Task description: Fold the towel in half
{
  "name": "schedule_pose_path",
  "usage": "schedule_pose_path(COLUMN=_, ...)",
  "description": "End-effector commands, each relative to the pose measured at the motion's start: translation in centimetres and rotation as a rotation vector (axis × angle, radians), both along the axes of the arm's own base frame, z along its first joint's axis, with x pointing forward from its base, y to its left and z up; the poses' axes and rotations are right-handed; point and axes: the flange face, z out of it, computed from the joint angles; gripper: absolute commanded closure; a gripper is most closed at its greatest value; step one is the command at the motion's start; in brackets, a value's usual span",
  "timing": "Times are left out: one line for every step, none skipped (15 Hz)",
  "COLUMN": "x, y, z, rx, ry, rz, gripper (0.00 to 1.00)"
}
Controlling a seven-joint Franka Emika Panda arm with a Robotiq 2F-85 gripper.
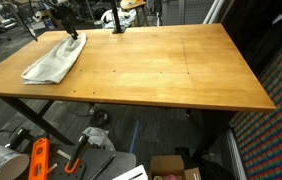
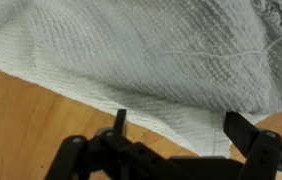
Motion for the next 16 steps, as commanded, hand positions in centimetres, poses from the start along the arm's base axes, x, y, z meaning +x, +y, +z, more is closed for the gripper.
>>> schedule_pose_path(x=1.2, y=-0.2, z=-0.1, rx=0.076, ry=-0.059, rz=-0.078, gripper=0.0)
schedule_pose_path(x=1.3, y=-0.3, z=-0.3, rx=0.077, ry=-0.068, rz=-0.09, gripper=0.0)
schedule_pose_path(x=1.4, y=-0.5, z=-0.6, rx=0.077, ry=-0.074, rz=-0.098, gripper=0.0)
schedule_pose_path(x=1.5, y=-0.7, z=-0.8, rx=0.072, ry=-0.075, rz=-0.102, gripper=0.0)
schedule_pose_path(x=1.5, y=-0.9, z=-1.0, rx=0.06, ry=-0.07, rz=-0.102, gripper=0.0)
schedule_pose_path(x=1.4, y=-1.2, z=-1.1, rx=0.037, ry=-0.06, rz=-0.094, gripper=0.0)
schedule_pose_path(x=1.3, y=-1.4, z=-1.2, rx=0.024, ry=-0.045, rz=-0.086, gripper=0.0)
schedule_pose_path(x=1.2, y=-1.8, z=-1.3, rx=0.008, ry=-0.034, rz=-0.079, gripper=0.0)
schedule_pose_path(x=1.1, y=-2.0, z=-1.3, rx=-0.004, ry=-0.025, rz=-0.077, gripper=0.0)
schedule_pose_path(x=1.1, y=-2.3, z=-1.3, rx=-0.01, ry=-0.017, rz=-0.078, gripper=0.0)
schedule_pose_path(x=1.0, y=-2.6, z=-1.3, rx=-0.016, ry=-0.001, rz=-0.077, gripper=0.0)
schedule_pose_path(x=0.9, y=-2.9, z=-1.3, rx=-0.024, ry=0.015, rz=-0.076, gripper=0.0)
schedule_pose_path(x=0.7, y=-3.3, z=-1.3, rx=-0.032, ry=0.04, rz=-0.072, gripper=0.0)
schedule_pose_path(x=0.5, y=-3.6, z=-1.2, rx=-0.035, ry=0.062, rz=-0.068, gripper=0.0)
schedule_pose_path(x=0.4, y=-3.9, z=-1.2, rx=-0.042, ry=0.086, rz=-0.063, gripper=0.0)
schedule_pose_path(x=0.2, y=-4.4, z=-1.0, rx=-0.041, ry=0.114, rz=-0.055, gripper=0.0)
